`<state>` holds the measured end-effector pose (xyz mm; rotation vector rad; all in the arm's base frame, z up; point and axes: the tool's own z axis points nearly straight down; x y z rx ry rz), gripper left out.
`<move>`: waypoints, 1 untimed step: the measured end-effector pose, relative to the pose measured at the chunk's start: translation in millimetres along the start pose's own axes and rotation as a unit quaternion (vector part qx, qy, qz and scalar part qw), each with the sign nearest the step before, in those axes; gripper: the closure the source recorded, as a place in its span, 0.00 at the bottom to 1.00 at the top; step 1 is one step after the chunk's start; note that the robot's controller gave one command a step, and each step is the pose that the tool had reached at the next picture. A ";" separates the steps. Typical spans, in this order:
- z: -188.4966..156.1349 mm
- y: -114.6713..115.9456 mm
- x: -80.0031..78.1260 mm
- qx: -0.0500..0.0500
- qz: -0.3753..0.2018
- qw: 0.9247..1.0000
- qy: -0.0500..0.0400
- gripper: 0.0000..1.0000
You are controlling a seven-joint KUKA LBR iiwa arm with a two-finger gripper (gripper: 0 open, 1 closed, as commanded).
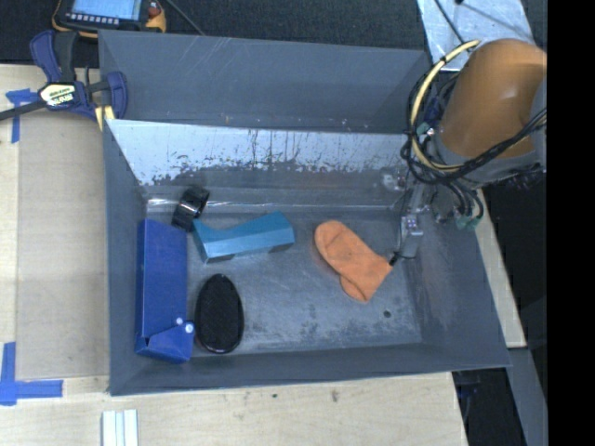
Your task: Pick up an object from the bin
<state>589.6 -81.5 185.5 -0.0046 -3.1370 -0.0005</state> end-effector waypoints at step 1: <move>-5.2 0.4 -1.4 0.000 -0.001 1.000 -0.004 0.00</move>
Offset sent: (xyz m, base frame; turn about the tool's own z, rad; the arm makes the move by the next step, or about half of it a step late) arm -0.0188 0.0156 -0.1155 0.4215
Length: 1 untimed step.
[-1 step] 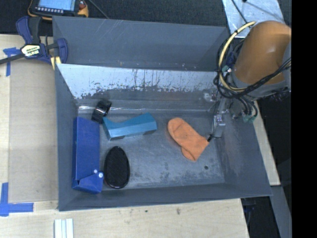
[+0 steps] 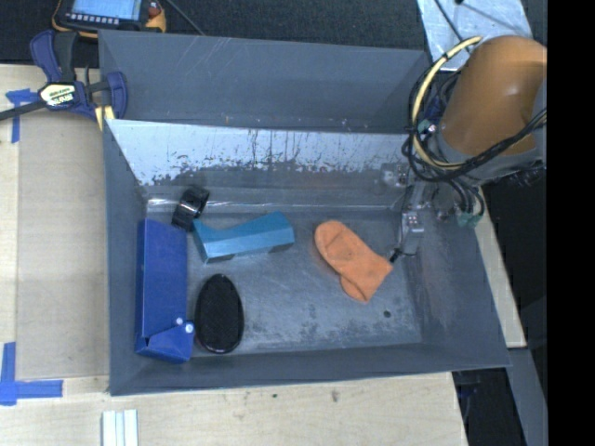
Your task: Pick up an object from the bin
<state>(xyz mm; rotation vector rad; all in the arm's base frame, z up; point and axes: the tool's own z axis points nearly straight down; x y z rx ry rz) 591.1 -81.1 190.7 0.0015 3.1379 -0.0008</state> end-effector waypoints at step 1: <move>37.3 4.1 5.8 0.000 0.068 0.998 -0.001 0.00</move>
Offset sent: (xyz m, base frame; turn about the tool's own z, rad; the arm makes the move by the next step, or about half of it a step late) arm -0.0249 0.0017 -0.0598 0.0835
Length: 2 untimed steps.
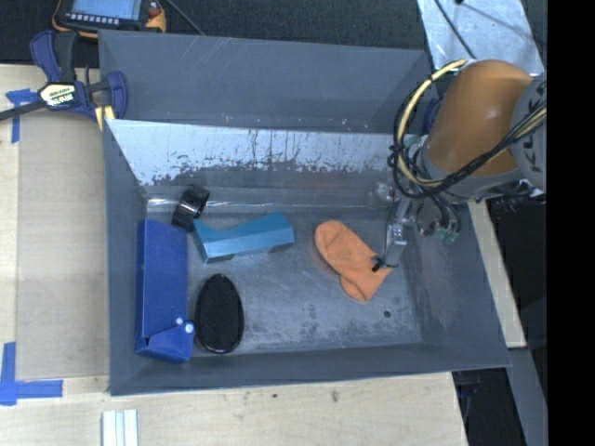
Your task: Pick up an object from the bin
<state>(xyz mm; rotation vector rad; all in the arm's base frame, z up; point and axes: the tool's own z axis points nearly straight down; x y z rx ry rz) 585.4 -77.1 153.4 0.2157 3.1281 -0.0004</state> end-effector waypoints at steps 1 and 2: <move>22.0 -5.1 18.1 0.000 -0.027 1.000 0.002 0.00; 29.3 4.4 28.1 0.000 0.048 0.999 0.002 0.00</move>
Offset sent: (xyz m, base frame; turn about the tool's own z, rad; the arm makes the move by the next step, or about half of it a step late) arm -0.0283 0.0092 -0.0303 0.0960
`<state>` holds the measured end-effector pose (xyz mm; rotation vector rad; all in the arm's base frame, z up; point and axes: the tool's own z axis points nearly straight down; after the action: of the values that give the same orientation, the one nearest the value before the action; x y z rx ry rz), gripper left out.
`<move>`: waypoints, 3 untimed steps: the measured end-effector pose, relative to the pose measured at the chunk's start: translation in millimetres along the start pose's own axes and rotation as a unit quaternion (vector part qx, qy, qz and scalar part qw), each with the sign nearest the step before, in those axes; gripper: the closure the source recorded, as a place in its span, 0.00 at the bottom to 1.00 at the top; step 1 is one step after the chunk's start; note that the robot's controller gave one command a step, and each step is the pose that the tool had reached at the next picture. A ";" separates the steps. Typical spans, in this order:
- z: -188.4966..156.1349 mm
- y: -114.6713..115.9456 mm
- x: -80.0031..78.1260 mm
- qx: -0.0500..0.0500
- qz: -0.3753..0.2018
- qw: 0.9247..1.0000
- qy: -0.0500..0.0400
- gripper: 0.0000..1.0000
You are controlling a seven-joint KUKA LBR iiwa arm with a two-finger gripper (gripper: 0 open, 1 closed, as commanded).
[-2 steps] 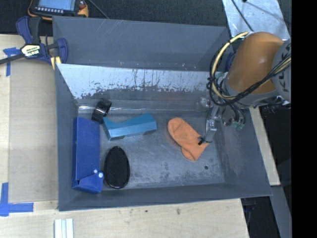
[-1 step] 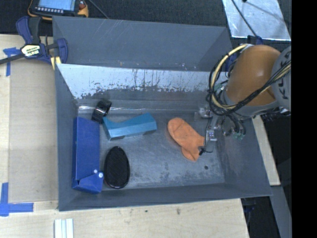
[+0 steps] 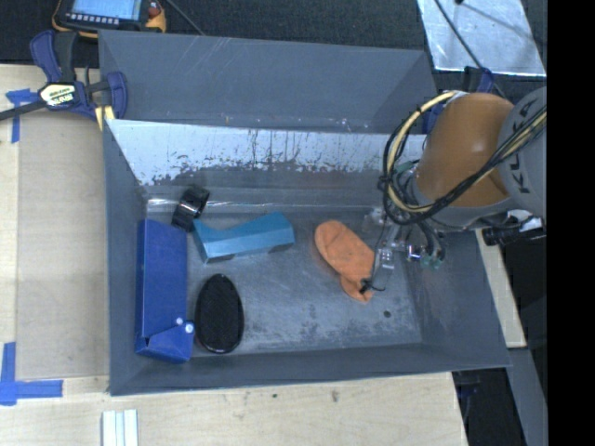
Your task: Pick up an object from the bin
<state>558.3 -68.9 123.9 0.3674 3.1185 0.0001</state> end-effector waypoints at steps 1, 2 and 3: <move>52.6 3.1 -5.3 0.000 -0.007 1.000 -0.001 0.00; 52.3 10.6 -2.0 0.000 0.048 0.999 -0.001 1.00; 52.3 10.6 -2.0 0.000 0.047 0.999 -0.001 1.00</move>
Offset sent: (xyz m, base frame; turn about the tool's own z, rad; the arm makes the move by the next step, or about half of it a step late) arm 0.0029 0.0104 -0.0539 0.0967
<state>562.8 -59.1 71.6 0.5139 3.0957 0.0003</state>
